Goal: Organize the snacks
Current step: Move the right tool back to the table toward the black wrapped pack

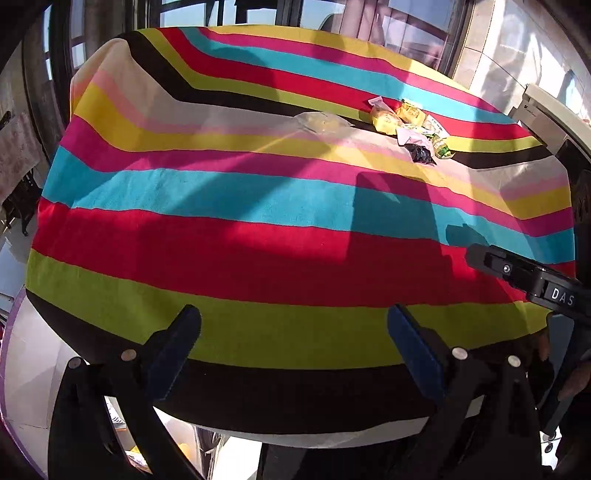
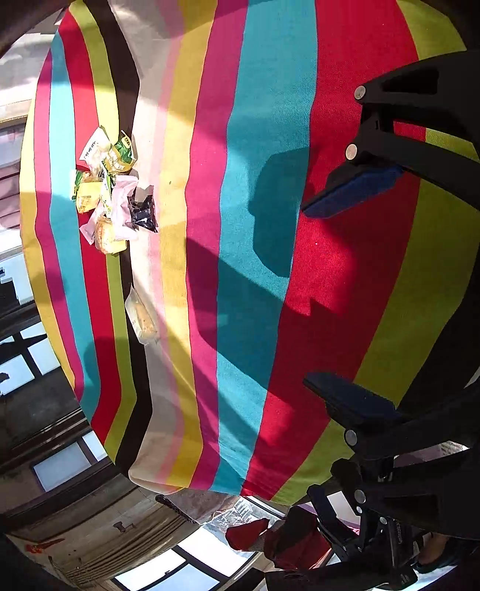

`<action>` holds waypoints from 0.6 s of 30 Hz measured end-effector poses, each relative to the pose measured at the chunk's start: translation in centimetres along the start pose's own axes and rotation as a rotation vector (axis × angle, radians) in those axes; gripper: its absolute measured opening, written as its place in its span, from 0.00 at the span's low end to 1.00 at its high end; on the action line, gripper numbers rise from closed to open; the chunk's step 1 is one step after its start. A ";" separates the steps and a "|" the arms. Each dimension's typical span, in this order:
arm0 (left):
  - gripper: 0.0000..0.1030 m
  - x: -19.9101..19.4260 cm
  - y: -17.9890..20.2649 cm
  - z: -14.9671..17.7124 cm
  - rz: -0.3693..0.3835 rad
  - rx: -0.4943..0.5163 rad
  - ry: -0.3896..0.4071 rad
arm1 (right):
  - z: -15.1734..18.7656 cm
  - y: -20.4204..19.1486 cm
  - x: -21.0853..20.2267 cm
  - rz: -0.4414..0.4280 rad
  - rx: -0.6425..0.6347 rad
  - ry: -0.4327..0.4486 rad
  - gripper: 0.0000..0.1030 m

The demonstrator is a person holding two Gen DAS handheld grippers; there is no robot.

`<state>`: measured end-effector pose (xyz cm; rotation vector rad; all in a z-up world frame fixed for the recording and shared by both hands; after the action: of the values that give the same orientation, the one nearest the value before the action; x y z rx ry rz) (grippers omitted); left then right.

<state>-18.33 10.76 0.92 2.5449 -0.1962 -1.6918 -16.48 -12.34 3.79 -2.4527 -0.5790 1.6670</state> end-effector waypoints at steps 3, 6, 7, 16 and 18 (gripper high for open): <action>0.98 2.9 2.6 -3.7 0.065 -0.022 -0.016 | -0.1 1.7 0.2 0.019 0.008 0.005 0.80; 0.98 5.3 4.2 -7.3 0.033 -0.045 0.000 | -1.0 3.1 0.1 -0.010 0.055 0.006 0.80; 0.98 5.9 4.5 -8.4 0.007 -0.049 0.006 | -1.4 3.5 0.0 -0.006 0.066 0.007 0.80; 0.99 8.0 6.3 -10.4 -0.138 0.058 -0.039 | -8.2 6.0 0.9 0.057 0.129 -0.022 0.80; 0.99 7.8 6.2 -10.2 -0.130 0.057 -0.035 | -10.0 6.5 1.6 0.067 0.153 -0.011 0.80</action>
<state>-6.29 3.43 -1.40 2.6234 -0.0841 -1.8017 -5.20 -16.60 4.29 -2.3802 -0.3596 1.6827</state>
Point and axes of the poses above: each gripper's, at about its wrist camera, not at the fingertips, and x roughly the way its jaws point, y to its right, z to its underside, the point moved 2 cm from there along x, roughly the way its jaws point, and after that the axes turned 13 degrees about -y, right-handed, at the moved point
